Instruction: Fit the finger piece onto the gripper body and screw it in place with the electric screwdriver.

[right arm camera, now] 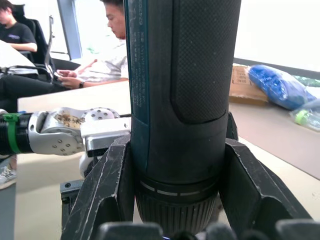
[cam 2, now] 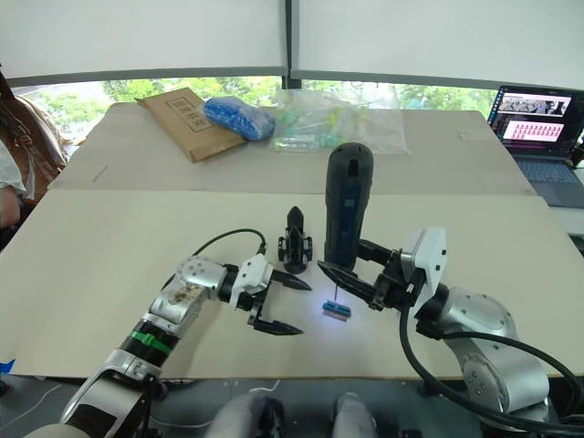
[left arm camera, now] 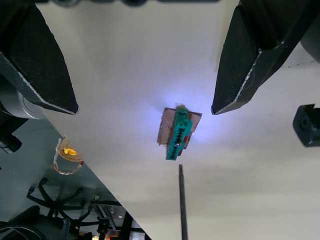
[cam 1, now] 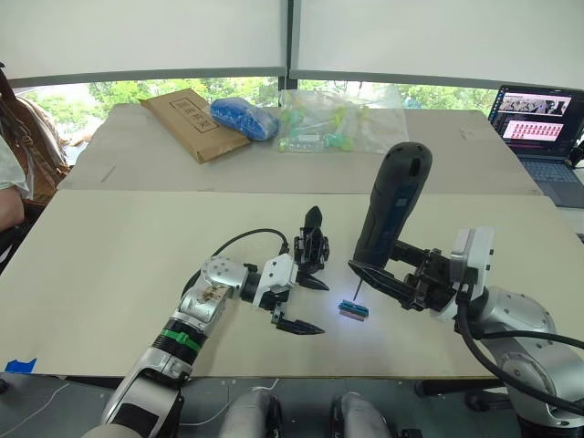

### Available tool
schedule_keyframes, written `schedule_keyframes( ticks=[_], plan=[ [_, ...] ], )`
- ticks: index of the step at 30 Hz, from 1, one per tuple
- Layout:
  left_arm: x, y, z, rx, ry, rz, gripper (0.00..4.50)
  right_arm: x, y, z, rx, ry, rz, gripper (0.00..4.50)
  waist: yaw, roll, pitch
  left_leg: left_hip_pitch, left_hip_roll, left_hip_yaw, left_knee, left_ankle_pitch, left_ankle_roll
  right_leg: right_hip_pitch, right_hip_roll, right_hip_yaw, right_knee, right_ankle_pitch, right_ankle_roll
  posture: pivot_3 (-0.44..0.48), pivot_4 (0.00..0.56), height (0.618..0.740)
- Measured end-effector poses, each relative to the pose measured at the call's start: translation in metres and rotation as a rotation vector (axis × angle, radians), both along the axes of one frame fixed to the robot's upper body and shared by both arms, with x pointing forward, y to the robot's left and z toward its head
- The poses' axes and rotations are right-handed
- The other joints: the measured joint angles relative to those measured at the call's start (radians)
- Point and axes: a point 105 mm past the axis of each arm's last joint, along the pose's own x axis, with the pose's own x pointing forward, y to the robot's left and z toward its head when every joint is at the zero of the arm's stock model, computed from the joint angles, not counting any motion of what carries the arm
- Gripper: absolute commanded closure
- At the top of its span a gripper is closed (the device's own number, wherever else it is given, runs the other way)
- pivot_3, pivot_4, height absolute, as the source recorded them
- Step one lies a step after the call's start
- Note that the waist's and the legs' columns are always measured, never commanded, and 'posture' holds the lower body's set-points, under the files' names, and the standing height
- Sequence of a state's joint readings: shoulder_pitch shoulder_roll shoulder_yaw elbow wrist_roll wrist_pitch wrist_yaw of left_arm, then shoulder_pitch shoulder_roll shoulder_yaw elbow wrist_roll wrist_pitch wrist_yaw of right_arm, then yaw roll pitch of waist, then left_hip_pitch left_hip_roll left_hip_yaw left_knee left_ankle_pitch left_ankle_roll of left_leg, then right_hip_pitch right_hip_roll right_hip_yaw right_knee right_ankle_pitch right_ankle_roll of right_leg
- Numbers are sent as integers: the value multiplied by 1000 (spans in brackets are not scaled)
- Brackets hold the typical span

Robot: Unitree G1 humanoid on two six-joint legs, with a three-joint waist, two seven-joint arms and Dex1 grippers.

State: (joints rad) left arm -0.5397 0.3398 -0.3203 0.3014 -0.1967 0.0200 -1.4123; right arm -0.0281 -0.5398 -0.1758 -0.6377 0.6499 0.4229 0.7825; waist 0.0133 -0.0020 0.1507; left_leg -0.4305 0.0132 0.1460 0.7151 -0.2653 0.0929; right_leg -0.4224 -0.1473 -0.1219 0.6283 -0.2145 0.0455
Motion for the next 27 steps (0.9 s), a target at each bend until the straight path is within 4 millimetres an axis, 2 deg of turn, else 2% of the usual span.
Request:
schedule_keyframes(
  ticks=[27],
  plan=[
    [2,-5,0,-3,-23,-5,0,1,-4,-16,-12,27,-14,2571,0,0,0,0,0,0,0,0,0,0,0,0,0,0,0,0,150,732]
  ],
)
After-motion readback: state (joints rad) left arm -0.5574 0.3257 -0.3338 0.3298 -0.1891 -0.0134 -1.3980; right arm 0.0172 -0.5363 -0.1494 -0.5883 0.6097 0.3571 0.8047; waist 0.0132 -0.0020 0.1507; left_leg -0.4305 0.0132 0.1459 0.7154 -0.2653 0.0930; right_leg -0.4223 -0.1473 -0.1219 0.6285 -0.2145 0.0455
